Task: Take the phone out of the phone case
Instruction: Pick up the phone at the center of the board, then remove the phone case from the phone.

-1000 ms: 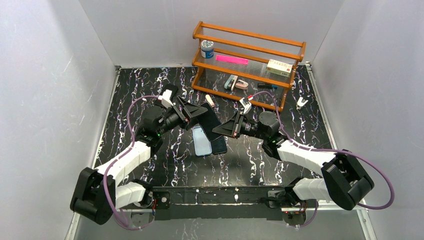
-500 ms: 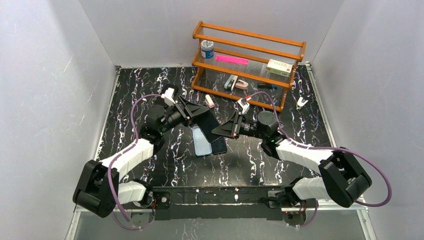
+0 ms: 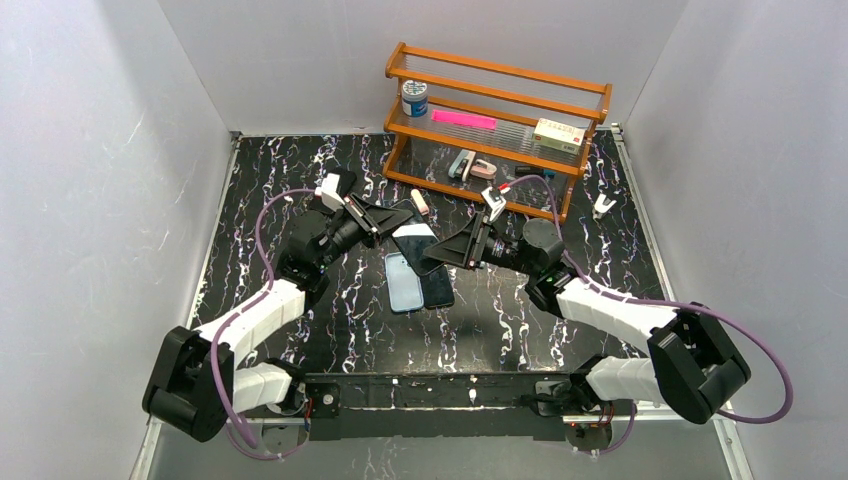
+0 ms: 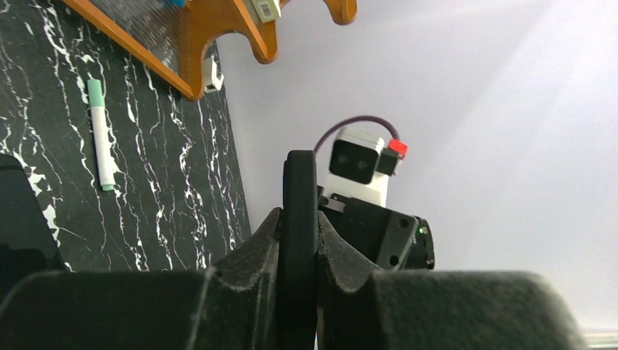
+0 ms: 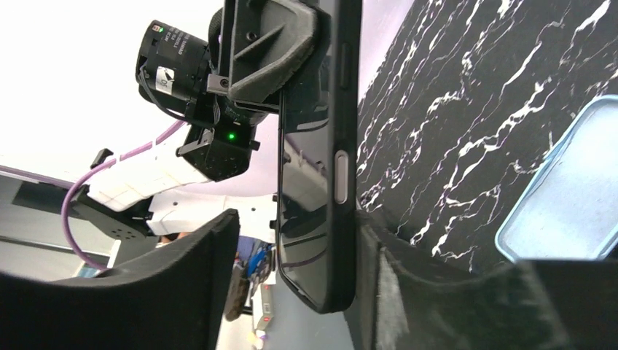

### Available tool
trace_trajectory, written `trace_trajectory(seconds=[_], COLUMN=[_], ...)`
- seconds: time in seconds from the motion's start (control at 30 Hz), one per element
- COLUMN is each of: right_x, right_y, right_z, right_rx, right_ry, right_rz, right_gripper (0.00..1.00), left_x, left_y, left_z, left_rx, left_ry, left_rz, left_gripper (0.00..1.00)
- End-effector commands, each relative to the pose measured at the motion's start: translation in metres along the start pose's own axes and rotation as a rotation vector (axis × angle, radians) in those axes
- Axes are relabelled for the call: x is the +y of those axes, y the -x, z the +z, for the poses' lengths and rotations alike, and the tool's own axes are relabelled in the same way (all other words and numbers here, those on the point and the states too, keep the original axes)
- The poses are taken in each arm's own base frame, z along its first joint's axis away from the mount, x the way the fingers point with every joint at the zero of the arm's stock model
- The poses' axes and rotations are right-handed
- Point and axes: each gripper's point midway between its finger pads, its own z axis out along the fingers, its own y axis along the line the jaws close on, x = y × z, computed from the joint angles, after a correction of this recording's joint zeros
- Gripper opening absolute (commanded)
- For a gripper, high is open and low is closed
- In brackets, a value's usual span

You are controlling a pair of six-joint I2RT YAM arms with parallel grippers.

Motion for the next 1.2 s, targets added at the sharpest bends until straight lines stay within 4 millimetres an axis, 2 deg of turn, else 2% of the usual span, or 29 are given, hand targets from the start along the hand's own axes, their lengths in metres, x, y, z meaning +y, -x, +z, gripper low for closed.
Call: trace_trajectory(seconds=[0.0,0.1,0.33,0.53,0.87,1.17], right_x=[0.02,0.021,0.024,0.03,0.043,0.055], right_y=[0.015,0.011,0.003,0.003,0.004,-0.004], right_z=[-0.002,-0.005,-0.009,-0.01,0.001,0.013], right_rx=[-0.064,-0.068,-0.067,-0.081,-0.088,-0.079], right_ry=[0.044,0.061,0.083,0.106,0.169,0.208], right_rz=[-0.087,-0.079,-0.075,-0.091,-0.135,-0.161], right_gripper=[0.68,0.72,0.71,0.63,0.57,0.51], left_x=[-0.028,-0.033,-0.047,-0.051,-0.059,-0.058], left_y=[0.019,0.024,0.037,0.04,0.037,0.033], left_z=[-0.007,-0.007,-0.01,-0.013,-0.015,-0.018], left_rx=[-0.113,-0.142,-0.207,-0.24,-0.242,-0.253], left_ry=[-0.068,-0.075,-0.111,-0.127,-0.149,-0.151], left_rz=[-0.008,-0.018,-0.061,-0.096,-0.117,-0.141], left_gripper=[0.0,0.0,0.0,0.0,0.0,0.0])
